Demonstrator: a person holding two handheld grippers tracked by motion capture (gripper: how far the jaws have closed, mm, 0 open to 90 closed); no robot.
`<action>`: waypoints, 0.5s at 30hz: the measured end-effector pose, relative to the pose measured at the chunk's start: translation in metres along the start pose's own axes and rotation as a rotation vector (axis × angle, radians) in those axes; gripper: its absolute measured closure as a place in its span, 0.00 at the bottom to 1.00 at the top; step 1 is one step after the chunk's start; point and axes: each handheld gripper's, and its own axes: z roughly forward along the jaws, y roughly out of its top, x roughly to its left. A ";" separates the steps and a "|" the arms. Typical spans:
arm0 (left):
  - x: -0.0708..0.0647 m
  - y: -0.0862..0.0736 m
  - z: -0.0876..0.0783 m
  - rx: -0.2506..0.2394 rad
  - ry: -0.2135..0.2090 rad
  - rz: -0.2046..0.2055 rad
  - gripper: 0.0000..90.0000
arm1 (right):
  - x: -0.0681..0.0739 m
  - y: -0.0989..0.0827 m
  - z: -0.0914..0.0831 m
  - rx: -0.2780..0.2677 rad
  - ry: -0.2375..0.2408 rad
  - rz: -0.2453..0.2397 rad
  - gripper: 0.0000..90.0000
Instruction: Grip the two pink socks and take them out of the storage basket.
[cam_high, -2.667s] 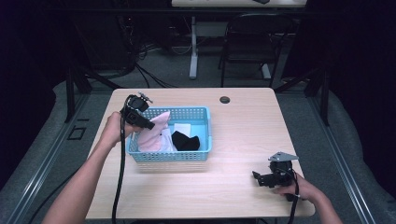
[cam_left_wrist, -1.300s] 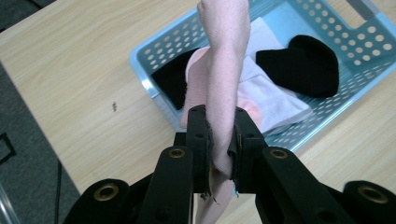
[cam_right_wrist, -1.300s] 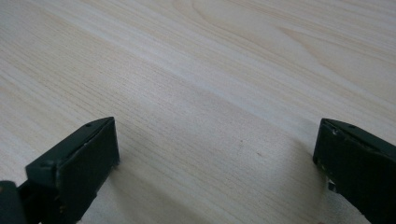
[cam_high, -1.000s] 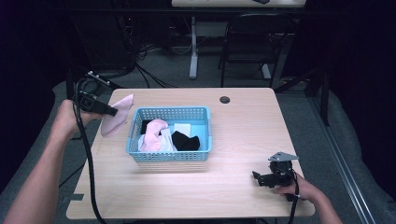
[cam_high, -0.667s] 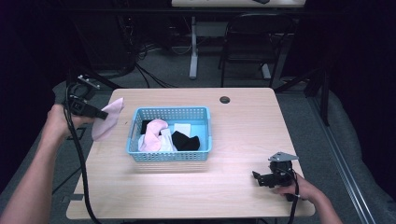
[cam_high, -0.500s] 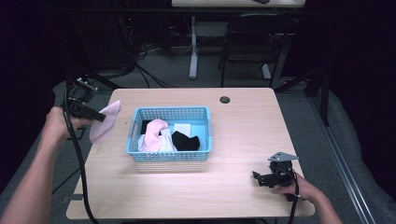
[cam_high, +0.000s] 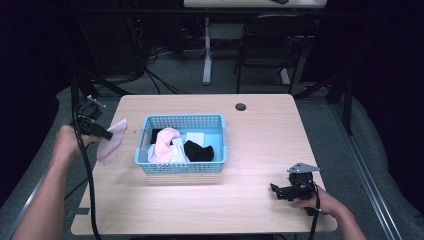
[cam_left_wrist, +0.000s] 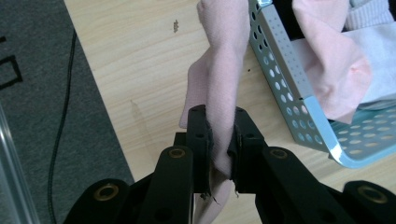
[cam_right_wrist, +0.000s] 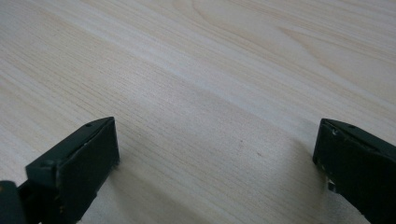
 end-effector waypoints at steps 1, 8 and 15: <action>0.001 0.000 0.003 0.000 -0.004 0.000 0.89 | 0.000 0.000 0.000 -0.001 0.000 0.000 0.00; 0.002 -0.004 0.026 0.035 -0.014 -0.020 0.89 | 0.000 0.000 0.000 0.000 0.000 0.000 0.00; 0.002 -0.008 0.048 0.060 -0.025 -0.038 0.89 | 0.000 0.000 0.000 0.000 0.000 0.000 0.00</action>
